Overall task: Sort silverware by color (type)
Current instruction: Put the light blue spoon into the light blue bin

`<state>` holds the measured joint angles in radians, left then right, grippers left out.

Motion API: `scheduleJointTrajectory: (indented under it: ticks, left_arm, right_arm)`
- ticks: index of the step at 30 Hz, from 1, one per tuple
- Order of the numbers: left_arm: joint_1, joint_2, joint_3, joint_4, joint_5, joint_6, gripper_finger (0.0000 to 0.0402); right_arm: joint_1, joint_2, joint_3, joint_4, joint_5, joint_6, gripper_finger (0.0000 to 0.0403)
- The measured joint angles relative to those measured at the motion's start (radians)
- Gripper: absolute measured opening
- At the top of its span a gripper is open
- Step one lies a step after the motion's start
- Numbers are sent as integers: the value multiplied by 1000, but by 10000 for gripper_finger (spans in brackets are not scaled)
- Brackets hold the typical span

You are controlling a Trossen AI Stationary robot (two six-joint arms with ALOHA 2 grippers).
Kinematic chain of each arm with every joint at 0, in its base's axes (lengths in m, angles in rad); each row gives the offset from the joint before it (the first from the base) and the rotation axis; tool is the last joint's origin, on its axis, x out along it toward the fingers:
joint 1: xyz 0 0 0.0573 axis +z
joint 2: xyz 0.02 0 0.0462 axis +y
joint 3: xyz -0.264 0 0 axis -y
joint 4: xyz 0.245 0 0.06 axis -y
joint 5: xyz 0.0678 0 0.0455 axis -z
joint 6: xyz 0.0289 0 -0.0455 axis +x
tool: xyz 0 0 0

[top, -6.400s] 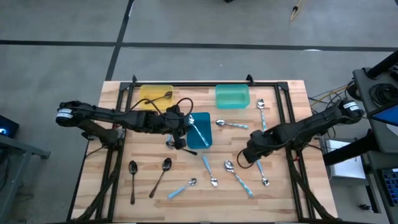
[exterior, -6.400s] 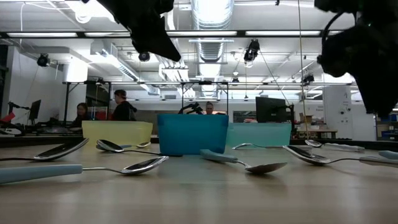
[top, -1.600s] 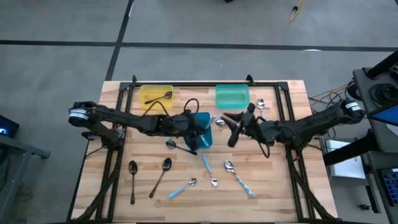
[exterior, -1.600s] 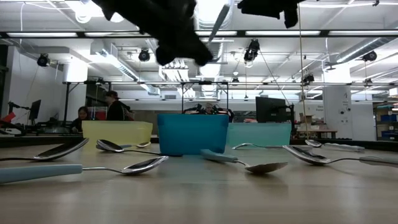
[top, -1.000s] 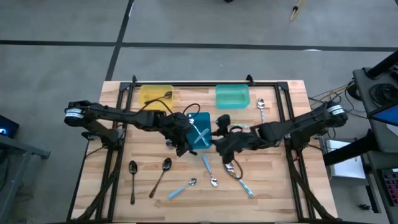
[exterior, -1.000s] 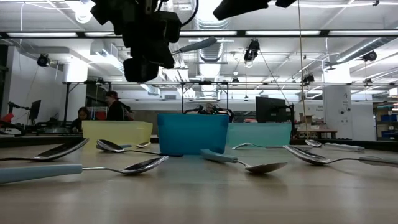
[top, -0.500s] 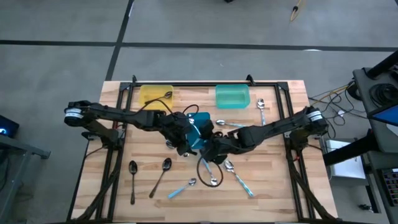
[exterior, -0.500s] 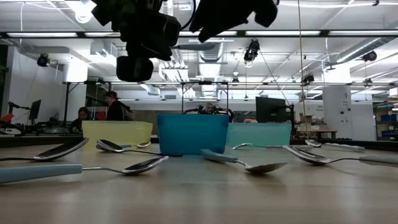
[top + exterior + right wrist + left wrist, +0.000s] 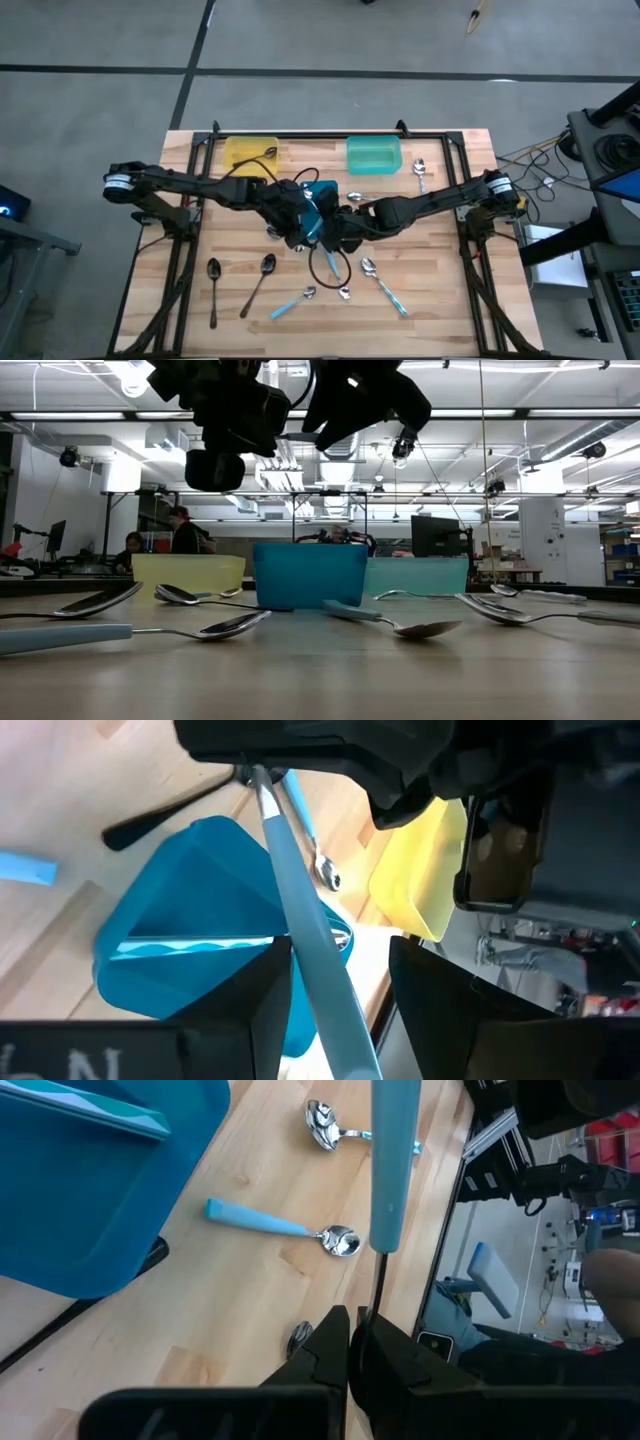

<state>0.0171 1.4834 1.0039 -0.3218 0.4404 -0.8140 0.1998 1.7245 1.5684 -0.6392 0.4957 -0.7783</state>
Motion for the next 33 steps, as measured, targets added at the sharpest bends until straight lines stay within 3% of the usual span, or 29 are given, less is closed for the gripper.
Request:
scheduleJointTrajectory:
  ticks: [13, 19, 26, 33]
  left_arm:
    - [0, -4, 0, 65, 14, -42, 0]
    - [0, -5, 0, 58, 23, -43, 0]
    - [0, -4, 0, 66, 21, -28, 5]
    - [6, -31, 0, 111, -32, 62, 58]
  right_arm:
    - [-4, 0, -7, -2, -2, -16, 137]
    - [-3, 0, -11, -50, -40, -33, 43]
    - [-3, 1, -11, -57, -55, -2, 43]
    - [-11, -4, 18, -120, -52, 65, 43]
